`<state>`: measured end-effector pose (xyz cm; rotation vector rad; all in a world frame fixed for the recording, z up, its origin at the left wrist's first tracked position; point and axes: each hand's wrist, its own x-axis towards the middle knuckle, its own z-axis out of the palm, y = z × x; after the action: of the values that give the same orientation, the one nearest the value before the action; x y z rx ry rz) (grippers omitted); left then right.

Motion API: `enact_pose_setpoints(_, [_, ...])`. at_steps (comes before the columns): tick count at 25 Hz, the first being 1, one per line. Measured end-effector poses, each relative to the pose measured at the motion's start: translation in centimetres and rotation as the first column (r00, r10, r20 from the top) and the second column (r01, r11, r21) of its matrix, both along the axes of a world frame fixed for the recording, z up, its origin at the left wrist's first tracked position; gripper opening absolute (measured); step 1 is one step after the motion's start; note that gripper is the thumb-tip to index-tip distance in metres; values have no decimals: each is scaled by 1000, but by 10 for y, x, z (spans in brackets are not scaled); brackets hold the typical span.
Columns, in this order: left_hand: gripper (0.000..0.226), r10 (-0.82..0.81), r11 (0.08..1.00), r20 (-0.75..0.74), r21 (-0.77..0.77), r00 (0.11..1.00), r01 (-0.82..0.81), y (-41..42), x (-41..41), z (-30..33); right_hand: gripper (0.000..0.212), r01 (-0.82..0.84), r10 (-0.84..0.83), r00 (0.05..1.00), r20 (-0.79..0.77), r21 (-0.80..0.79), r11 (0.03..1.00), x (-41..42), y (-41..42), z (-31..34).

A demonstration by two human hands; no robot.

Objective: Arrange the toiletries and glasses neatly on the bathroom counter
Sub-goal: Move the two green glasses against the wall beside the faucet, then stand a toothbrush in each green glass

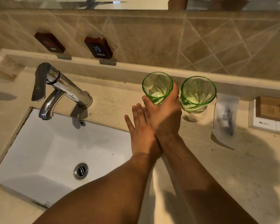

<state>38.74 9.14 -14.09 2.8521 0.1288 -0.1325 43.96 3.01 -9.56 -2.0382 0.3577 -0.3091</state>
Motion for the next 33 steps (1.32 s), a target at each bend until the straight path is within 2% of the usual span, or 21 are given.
enact_pose_setpoints(6, [108,9,999,-44,32,999,-8,0,2,1,100,-5,4,998,-55,-12,1000,4,-2,-3])
enact_pose_setpoints(9, [112,1,997,-54,76,999,3,-2,1,1,103,-57,49,992,-114,-61,997,-2,-5,-3])
enact_pose_setpoints(12, [102,8,995,-74,98,997,-1,-2,1,1,98,-152,136,976,-171,-83,985,-14,-12,2])
enact_pose_setpoints(15, [79,15,994,-67,106,998,-8,-3,0,5,78,-226,210,959,-191,-65,972,-42,-19,15])
enact_pose_setpoints(19, [94,45,995,-88,97,995,-37,-9,-2,14,33,-226,218,967,-131,-49,973,-96,-49,30])
enact_pose_setpoints(22, [93,84,994,-58,80,995,-79,-9,-2,10,16,-251,235,957,-168,-80,965,-147,-83,34])
enact_pose_setpoints(25, [91,80,994,-47,77,996,-76,-11,-5,11,10,-220,190,957,-218,-122,968,-205,-116,35])
enact_pose_setpoints(29, [91,95,992,-40,83,995,-92,-11,-3,12,6,-112,33,936,-352,-206,972,-272,-160,40])
enact_pose_setpoints(33, [92,91,992,-20,89,996,-89,-12,-3,10,10,-79,-78,821,-565,-248,966,-327,-190,41])
